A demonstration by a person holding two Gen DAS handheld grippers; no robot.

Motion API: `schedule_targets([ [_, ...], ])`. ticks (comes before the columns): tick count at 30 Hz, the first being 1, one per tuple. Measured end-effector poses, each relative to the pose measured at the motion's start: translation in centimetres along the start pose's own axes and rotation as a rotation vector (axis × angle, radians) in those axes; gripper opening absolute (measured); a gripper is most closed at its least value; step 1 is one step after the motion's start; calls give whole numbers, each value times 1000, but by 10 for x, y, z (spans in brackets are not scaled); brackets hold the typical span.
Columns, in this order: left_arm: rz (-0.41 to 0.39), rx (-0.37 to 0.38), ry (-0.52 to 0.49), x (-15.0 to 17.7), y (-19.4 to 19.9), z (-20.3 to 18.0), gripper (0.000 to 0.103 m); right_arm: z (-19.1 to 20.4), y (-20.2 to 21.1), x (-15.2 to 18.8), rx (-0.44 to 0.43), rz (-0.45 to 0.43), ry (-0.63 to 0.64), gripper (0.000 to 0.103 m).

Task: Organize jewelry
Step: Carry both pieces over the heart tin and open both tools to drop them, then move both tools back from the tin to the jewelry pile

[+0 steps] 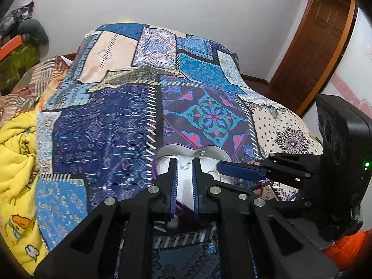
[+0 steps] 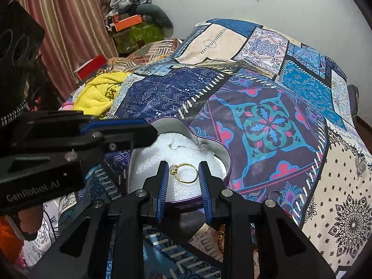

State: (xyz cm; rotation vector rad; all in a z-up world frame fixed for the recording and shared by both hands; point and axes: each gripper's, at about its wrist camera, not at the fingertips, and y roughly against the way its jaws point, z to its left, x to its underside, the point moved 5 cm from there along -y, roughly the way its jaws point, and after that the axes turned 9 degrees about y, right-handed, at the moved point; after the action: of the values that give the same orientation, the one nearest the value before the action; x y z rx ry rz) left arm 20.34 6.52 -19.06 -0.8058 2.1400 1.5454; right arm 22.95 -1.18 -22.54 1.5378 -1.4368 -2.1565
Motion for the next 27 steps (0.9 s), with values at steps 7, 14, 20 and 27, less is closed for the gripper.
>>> schedule_targets([
  [7,-28,-36,8,-2,14,3,13,-3,13,-4,-2,-19,-26,29],
  [14,-66,-55,-4,-4,31,-6,24,-9,40,-10,40,-74,-52,29],
  [20,-96,-68,-24,-5,46,-21,29,-22,67,-8,89,-115,-91,29],
  [27,-97,-67,-52,-1,50,-42,31,-45,92,4,138,-141,-147,29],
])
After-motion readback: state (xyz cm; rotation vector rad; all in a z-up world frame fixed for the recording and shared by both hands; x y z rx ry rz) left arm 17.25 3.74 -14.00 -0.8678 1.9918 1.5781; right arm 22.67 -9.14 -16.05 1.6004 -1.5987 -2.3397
